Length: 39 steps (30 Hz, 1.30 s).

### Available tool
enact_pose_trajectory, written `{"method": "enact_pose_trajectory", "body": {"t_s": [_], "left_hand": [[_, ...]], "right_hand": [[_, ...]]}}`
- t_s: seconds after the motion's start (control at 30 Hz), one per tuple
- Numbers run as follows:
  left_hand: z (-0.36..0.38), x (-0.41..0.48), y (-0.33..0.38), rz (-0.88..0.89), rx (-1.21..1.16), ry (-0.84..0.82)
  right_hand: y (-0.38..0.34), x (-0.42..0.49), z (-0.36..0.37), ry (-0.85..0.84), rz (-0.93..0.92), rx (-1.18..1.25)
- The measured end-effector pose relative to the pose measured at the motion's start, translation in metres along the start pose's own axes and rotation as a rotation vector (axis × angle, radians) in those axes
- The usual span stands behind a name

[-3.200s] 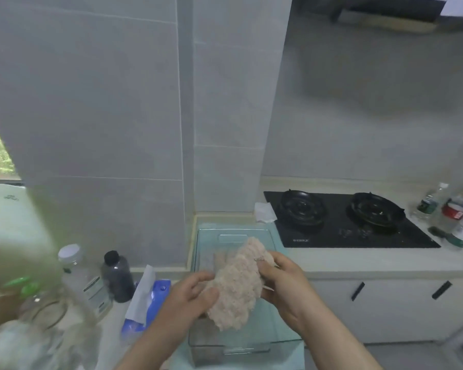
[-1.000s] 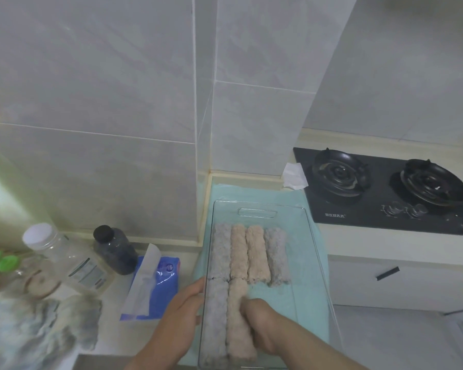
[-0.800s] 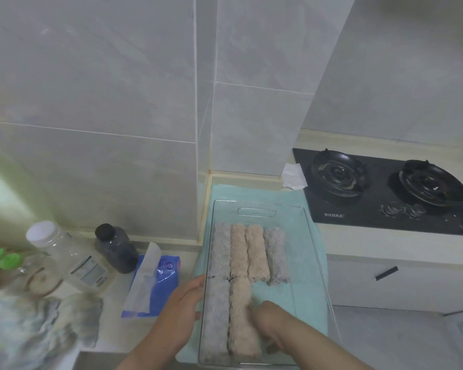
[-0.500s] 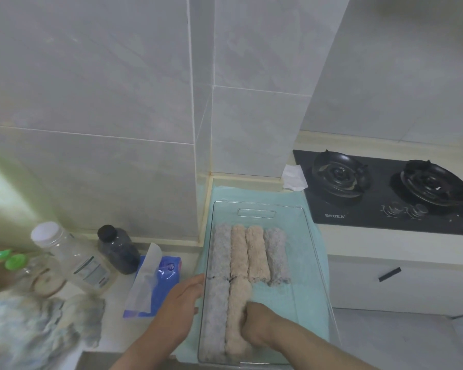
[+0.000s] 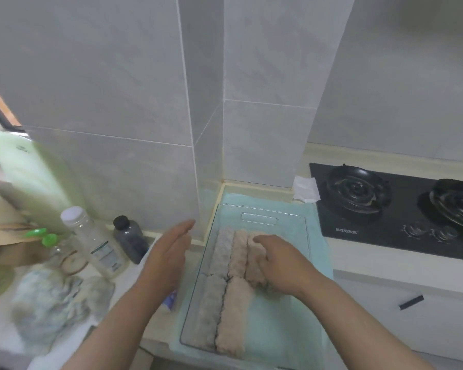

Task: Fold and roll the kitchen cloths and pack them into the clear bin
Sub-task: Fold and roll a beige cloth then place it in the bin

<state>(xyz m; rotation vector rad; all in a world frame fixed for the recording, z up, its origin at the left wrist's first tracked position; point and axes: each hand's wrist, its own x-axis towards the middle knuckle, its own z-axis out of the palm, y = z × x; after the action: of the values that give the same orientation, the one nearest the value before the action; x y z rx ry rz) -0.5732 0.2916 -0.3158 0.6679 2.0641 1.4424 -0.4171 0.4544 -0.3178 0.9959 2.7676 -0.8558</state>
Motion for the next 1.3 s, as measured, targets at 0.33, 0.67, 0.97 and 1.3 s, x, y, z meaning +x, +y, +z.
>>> {"method": "enact_pose_trajectory", "body": {"t_s": [0.33,0.67,0.97,1.3], "left_hand": [[0.045,-0.080,0.065,0.200,0.063,0.406],[0.082,-0.241,0.086,0.145,0.066,0.724],[0.028,-0.437,0.060,-0.009,0.153,1.106],[-0.029,-0.750,-0.028,-0.231,0.047,1.625]], "right_hand": [[0.034,-0.044,-0.081,0.172,-0.281,0.340],[0.018,-0.124,-0.098,0.009,-0.604,0.330],[-0.102,-0.236,-0.019,-0.255,-0.987,0.288],[-0.267,-0.438,0.141,-0.561,-1.338,0.181]]}}
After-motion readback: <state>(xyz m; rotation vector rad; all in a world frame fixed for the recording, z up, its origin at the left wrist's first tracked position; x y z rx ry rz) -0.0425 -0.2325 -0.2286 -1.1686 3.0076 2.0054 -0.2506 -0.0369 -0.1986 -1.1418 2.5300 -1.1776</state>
